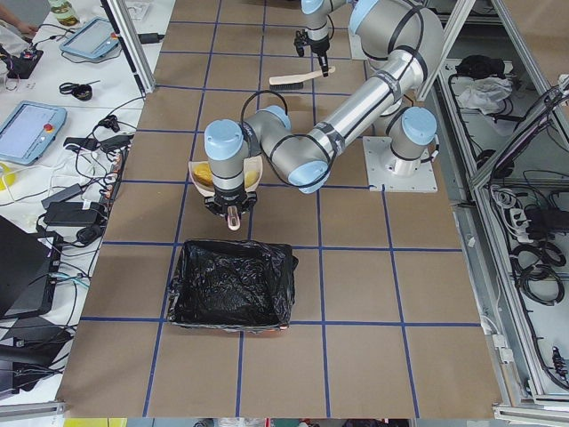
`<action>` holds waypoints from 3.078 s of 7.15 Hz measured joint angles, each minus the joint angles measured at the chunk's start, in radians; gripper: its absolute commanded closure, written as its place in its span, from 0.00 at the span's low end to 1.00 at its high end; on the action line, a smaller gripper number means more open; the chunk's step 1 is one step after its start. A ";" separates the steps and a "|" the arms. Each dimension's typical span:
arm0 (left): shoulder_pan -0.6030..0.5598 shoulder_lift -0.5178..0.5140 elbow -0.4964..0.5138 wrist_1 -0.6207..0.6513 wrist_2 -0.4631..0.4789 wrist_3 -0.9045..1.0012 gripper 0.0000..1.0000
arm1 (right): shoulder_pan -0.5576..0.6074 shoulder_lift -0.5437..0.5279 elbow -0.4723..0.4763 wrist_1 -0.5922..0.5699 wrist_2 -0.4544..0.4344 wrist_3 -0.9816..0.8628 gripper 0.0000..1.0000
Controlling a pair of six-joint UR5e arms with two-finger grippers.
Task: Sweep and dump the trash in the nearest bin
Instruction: 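Lift the loaded dustpan toward the black bin with the left gripper while the right withdraws, then tip the dustpan into the bin with the left gripper while the right releases the brush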
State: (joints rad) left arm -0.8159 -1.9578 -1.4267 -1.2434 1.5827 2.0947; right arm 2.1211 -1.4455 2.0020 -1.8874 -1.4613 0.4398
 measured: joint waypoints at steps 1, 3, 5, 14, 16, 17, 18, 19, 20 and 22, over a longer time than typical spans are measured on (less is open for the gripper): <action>0.050 0.003 0.034 -0.019 -0.003 0.008 1.00 | 0.001 0.001 0.006 -0.002 0.003 0.011 1.00; 0.163 -0.004 0.103 -0.058 -0.007 0.038 1.00 | 0.002 0.011 0.009 -0.003 0.012 0.054 1.00; 0.275 -0.051 0.188 -0.096 -0.010 0.051 1.00 | 0.002 0.029 0.011 -0.016 0.026 0.075 1.00; 0.295 -0.242 0.371 0.114 0.137 0.053 1.00 | 0.003 0.043 0.010 -0.029 0.013 0.074 0.16; 0.230 -0.213 0.275 0.274 0.217 0.129 1.00 | -0.002 0.032 -0.018 -0.026 -0.001 0.066 0.12; 0.220 -0.196 0.220 0.377 0.243 0.172 1.00 | -0.006 0.020 -0.052 -0.015 -0.017 0.065 0.06; 0.216 -0.181 0.187 0.430 0.255 0.204 1.00 | -0.015 -0.002 -0.100 0.009 -0.043 0.063 0.00; 0.215 -0.169 0.174 0.451 0.259 0.219 1.00 | -0.033 -0.025 -0.169 0.056 -0.073 0.062 0.00; 0.214 -0.158 0.169 0.459 0.260 0.228 1.00 | -0.068 -0.038 -0.269 0.128 -0.093 0.061 0.00; 0.209 -0.137 0.168 0.466 0.260 0.256 1.00 | -0.187 -0.048 -0.478 0.300 -0.106 0.043 0.00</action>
State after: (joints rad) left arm -0.6073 -2.0952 -1.2590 -0.7773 1.8429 2.3511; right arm 1.9339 -1.4936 1.5240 -1.5878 -1.5668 0.4823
